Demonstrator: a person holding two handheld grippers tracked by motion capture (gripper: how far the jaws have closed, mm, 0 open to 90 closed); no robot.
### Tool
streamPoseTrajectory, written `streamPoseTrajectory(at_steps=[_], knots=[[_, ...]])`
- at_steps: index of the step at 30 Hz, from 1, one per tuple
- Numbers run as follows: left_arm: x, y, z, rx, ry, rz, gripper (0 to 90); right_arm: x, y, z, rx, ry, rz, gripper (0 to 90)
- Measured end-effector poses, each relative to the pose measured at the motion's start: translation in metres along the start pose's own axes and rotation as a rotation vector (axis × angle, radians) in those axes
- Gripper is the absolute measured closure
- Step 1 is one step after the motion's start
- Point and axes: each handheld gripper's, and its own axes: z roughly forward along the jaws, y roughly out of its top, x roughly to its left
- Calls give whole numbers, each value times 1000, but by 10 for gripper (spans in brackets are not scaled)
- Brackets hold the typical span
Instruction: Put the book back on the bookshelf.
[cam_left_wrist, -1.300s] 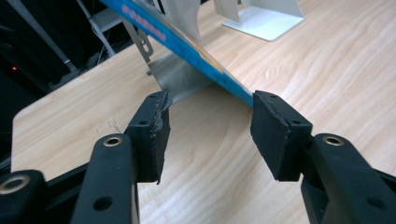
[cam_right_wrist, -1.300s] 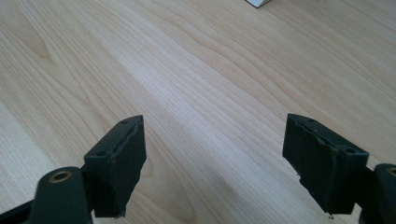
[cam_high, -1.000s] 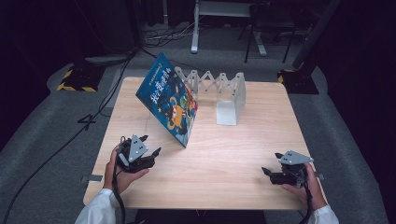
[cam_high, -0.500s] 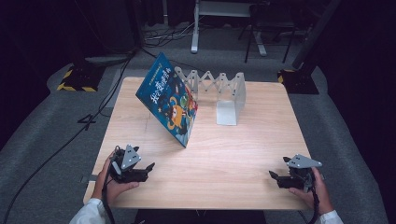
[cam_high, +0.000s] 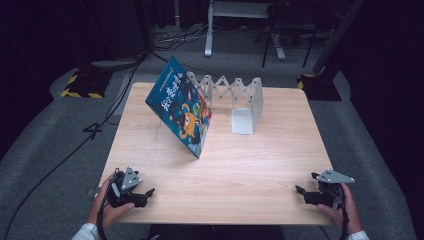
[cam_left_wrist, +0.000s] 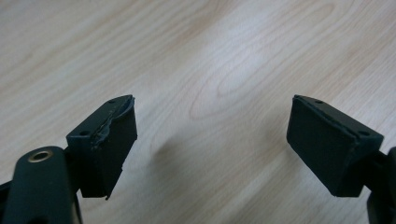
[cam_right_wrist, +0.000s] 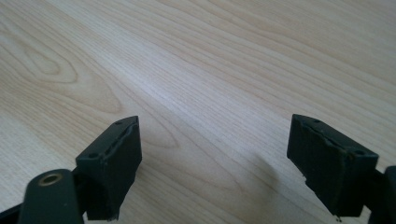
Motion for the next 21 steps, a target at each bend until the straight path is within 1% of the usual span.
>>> streamPoseTrajectory(at_steps=[1, 3, 5, 6, 8, 9, 10, 13, 21], knots=[[0, 0, 0, 0, 0, 0, 164, 0, 0, 0, 0, 0, 0, 186], [5, -5, 0, -17, -25, -40, 164, -2, -2, 2, -2, -5, 13, 186], [8, -8, 0, -27, -47, -69, 164, -2, -3, 3, -6, 9, 25, 178], [9, -10, 1, -27, -68, -101, 164, -3, -4, 4, -12, 12, 26, 178], [10, -11, 0, -25, -63, -103, 163, -3, -5, 4, -15, 17, 36, 177], [11, -12, -1, -26, -61, -97, 163, -5, -5, 5, -12, 26, 56, 164], [10, -12, -1, -25, -61, -101, 163, -5, -5, 5, -12, 26, 56, 164], [9, -13, -2, -25, -60, -108, 163, -8, -5, 6, -1, 38, 85, 154], [9, -13, -2, -26, -59, -110, 161, -8, -5, 6, 0, 34, 86, 153]])
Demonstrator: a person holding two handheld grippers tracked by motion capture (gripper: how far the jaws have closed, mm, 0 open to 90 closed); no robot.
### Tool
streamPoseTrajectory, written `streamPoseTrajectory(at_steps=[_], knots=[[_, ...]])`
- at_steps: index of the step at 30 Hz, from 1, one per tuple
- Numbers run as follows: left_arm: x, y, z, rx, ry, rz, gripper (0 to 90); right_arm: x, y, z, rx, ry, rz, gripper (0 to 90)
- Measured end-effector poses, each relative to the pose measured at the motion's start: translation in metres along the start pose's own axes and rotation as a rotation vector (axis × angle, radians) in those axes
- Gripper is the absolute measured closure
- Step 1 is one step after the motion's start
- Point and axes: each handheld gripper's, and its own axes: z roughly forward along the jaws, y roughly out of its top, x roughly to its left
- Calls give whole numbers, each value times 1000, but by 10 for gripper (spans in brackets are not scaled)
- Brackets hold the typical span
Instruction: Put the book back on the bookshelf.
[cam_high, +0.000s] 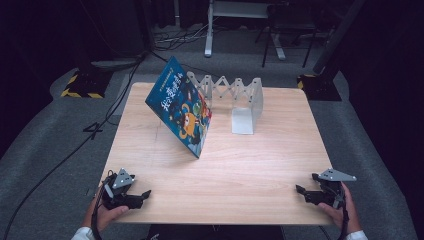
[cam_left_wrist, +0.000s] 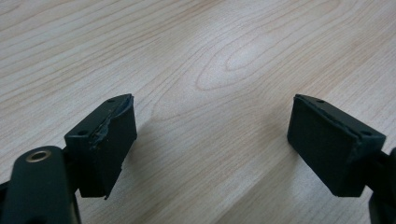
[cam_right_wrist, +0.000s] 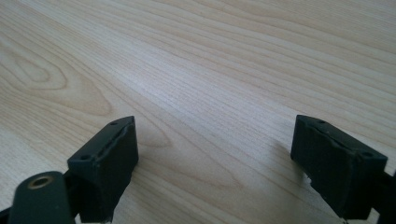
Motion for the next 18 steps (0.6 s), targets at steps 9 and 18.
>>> streamPoseTrajectory(at_steps=[9, 18], knots=[[0, 0, 0, -2, 2, -3, 159, 0, 0, 0, 1, 1, 0, 152], [0, 0, 0, 1, 2, -3, 157, 0, 0, 0, 1, 1, 0, 152]])
